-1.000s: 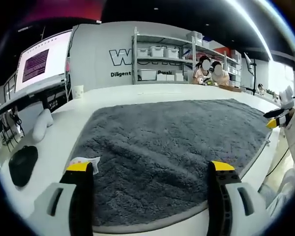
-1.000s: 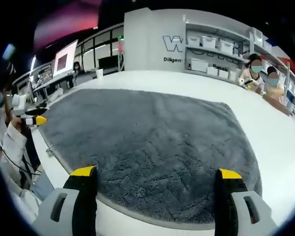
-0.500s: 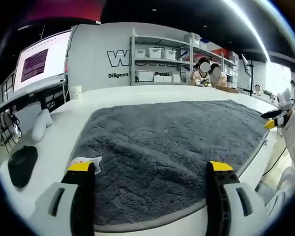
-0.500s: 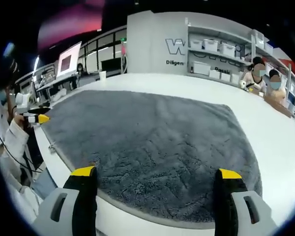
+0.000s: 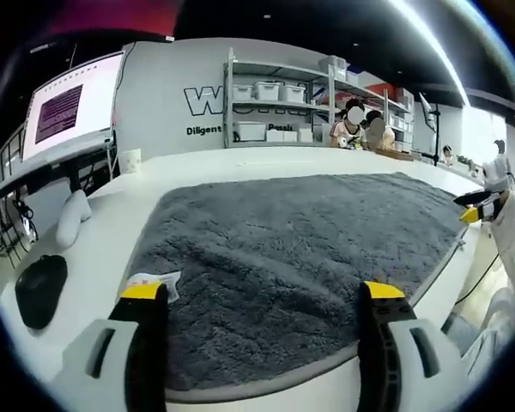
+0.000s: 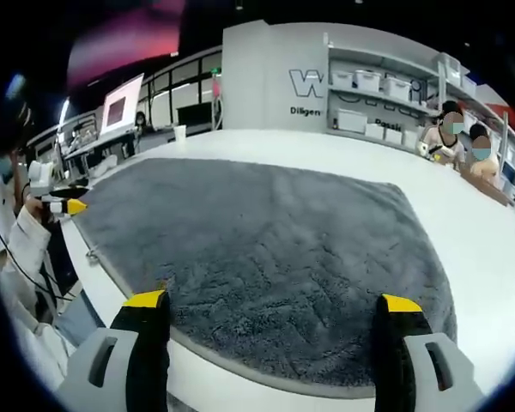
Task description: Open the folded towel by lifting each exposed corner and separating the folded layers until the towel lies flat within the target outline without major curled edges
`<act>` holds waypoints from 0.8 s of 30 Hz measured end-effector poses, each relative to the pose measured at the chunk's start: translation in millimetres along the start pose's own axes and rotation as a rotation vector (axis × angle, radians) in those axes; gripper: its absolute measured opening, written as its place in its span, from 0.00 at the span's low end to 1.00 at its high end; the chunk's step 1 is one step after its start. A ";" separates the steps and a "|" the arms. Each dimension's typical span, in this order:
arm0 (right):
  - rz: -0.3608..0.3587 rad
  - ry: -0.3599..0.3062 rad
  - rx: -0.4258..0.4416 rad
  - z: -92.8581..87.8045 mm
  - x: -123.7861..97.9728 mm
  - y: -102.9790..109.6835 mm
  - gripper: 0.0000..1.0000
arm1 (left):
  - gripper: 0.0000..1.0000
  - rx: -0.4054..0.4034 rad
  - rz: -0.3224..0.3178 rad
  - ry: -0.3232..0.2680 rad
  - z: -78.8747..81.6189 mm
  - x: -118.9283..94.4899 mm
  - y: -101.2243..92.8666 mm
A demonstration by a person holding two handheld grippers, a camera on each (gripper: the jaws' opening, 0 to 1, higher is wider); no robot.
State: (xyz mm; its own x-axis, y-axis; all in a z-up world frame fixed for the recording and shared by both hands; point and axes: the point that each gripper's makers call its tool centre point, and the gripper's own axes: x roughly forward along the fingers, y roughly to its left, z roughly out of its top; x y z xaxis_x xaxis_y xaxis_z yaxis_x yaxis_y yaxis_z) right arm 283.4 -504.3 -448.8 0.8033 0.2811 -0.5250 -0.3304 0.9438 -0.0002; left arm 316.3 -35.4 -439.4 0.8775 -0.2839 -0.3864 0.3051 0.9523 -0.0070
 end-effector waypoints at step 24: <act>0.015 0.022 0.003 1.0 -1.6 1.2 0.99 | 0.91 0.005 -0.004 -0.017 1.2 -0.9 -0.3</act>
State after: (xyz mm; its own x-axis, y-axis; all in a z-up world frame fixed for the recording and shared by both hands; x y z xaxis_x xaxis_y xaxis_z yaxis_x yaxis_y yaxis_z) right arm 282.2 -503.4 -447.1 0.7872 0.2912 -0.5436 -0.3408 0.9401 0.0099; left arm 315.9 -35.5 -437.9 0.8825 -0.2895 -0.3706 0.3102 0.9507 -0.0041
